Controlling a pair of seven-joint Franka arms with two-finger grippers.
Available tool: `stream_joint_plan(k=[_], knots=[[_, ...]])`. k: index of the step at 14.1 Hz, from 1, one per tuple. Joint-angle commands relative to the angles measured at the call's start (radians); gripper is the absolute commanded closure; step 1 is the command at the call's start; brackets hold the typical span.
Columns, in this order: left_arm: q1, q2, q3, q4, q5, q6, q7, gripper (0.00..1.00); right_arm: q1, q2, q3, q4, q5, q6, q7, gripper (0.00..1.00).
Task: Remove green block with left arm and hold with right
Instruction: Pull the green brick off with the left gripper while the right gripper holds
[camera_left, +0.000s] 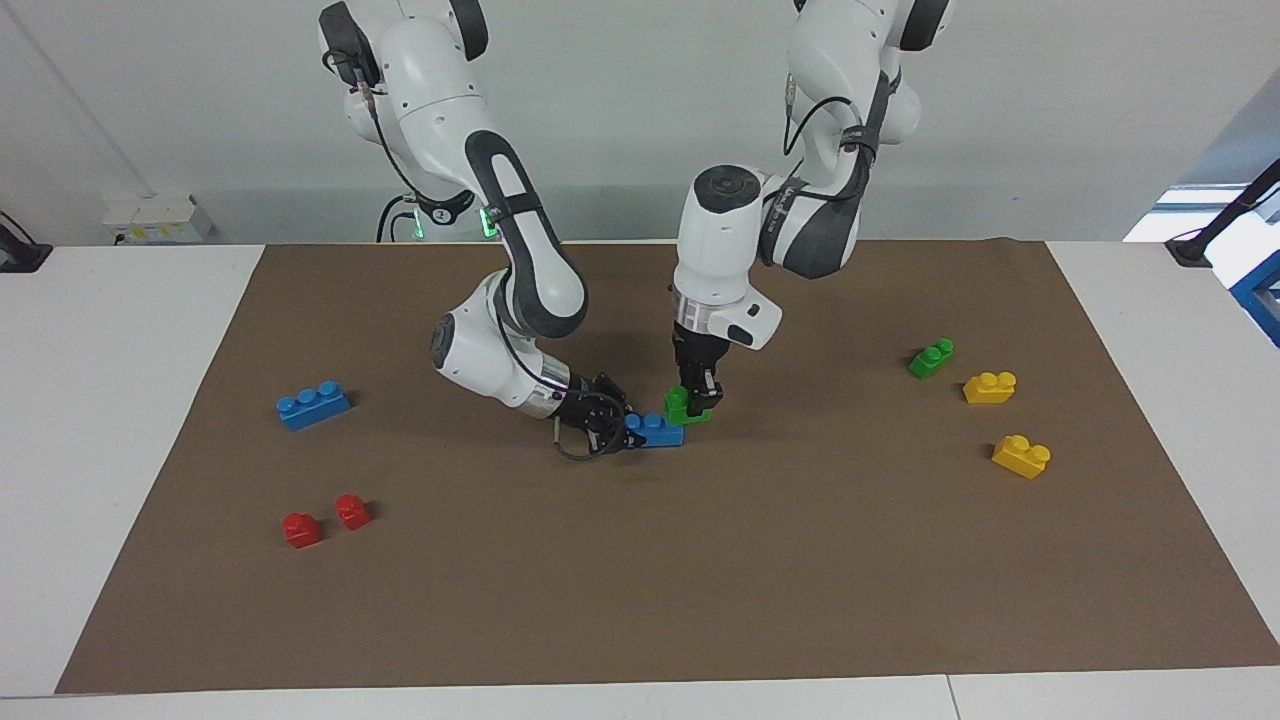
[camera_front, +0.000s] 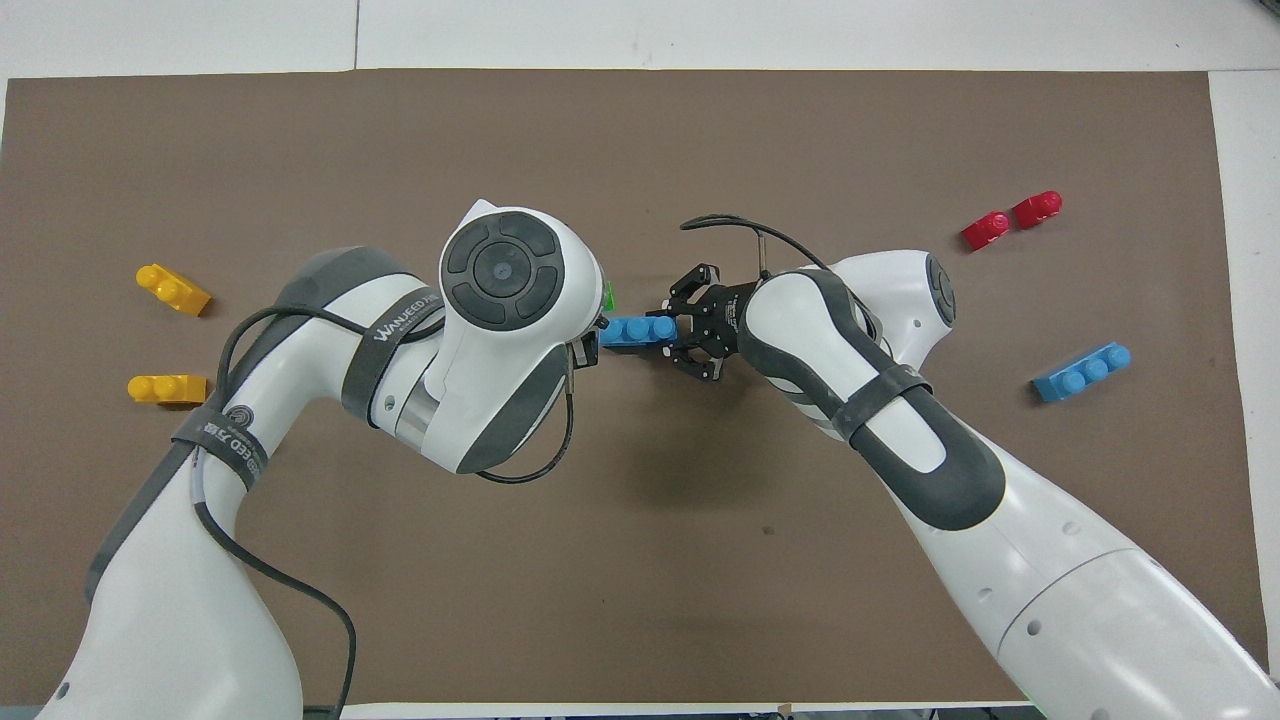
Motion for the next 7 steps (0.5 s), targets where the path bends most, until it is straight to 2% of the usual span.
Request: stream_joint_plan(k=[1,4,7], knots=[[0.022,-0.062,-0.002,-0.017,0.007,-0.082,0.056,1.0,0.0,-0.003,0.003,-0.007,0.015,0.021,-0.012,1.0],[0.103,-0.102,-0.002,-0.024,0.002,-0.189,0.246,1.0,0.0,-0.003,0.003,-0.01,0.015,0.023,-0.012,1.0],[0.16,-0.114,-0.002,-0.039,-0.002,-0.226,0.405,1.0,0.0,-0.003,0.003,-0.012,0.015,0.023,-0.012,1.0]])
